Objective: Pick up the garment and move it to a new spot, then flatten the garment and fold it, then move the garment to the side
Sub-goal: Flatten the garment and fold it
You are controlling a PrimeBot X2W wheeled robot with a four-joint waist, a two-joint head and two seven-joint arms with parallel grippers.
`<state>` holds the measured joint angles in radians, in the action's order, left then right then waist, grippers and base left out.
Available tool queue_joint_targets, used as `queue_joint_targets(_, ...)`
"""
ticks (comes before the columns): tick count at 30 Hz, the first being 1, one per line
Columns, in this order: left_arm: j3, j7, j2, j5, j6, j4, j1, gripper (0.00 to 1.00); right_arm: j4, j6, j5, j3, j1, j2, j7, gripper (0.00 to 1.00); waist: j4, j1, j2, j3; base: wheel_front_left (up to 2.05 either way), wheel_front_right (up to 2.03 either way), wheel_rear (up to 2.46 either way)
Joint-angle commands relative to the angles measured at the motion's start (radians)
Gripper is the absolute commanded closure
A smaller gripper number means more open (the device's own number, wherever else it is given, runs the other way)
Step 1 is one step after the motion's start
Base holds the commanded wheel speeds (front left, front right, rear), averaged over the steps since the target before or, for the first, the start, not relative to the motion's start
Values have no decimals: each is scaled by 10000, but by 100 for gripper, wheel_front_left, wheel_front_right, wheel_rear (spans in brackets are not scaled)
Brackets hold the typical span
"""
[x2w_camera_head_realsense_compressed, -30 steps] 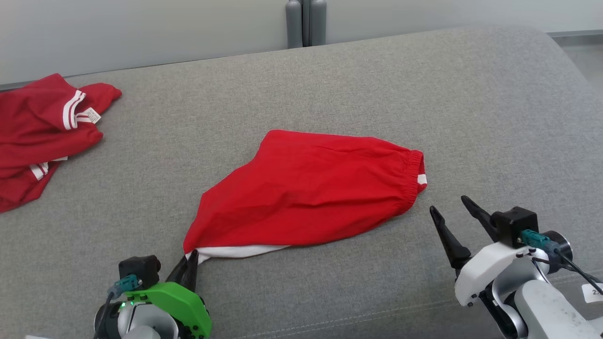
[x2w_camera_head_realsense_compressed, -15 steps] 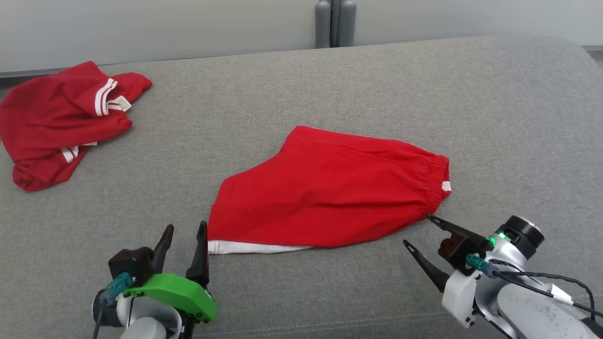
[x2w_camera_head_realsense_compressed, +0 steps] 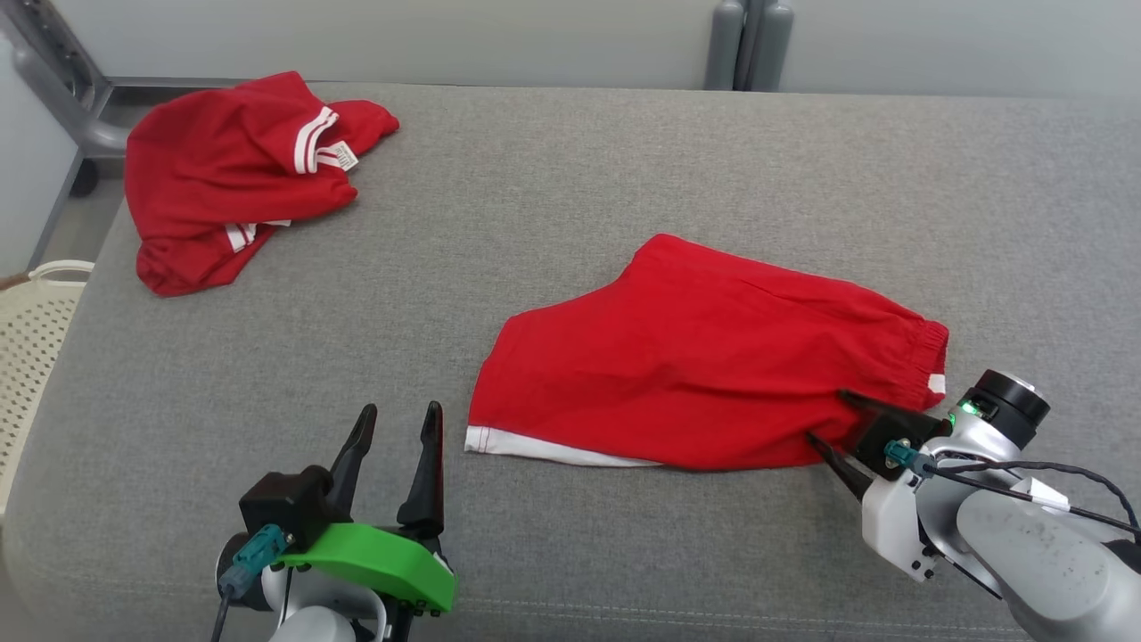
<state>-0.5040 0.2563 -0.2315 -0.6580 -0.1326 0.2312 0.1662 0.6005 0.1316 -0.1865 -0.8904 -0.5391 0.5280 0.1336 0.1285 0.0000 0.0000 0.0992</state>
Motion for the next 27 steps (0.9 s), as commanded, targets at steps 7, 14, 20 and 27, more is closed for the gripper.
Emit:
queue_joint_targets(7, 70, -33, -124, -37, -164, -215, -318, 0, 459, -17, -835, -433, -452, -17, 111, 100, 270, 0, 0, -83, 0, 0, 0)
queue_joint_targets(14, 7, -32, -82, -33, -230, -370, -290, 0, 11, -17, -1753, -169, -1308, 216, 69, 100, 198, 0, 0, 13, 0, 0, 0)
queue_joint_targets(20, -175, -39, 100, 56, -95, -362, 23, 0, 187, -17, -2198, -743, -2261, 560, -610, 100, 647, 0, 0, 352, 0, 0, 0)
queue_joint_targets(27, -374, 3, 373, 152, 98, -168, 384, 0, 818, -17, -3443, -2165, -3397, 866, -1323, 100, 1388, 0, 0, 816, 0, 0, 0)
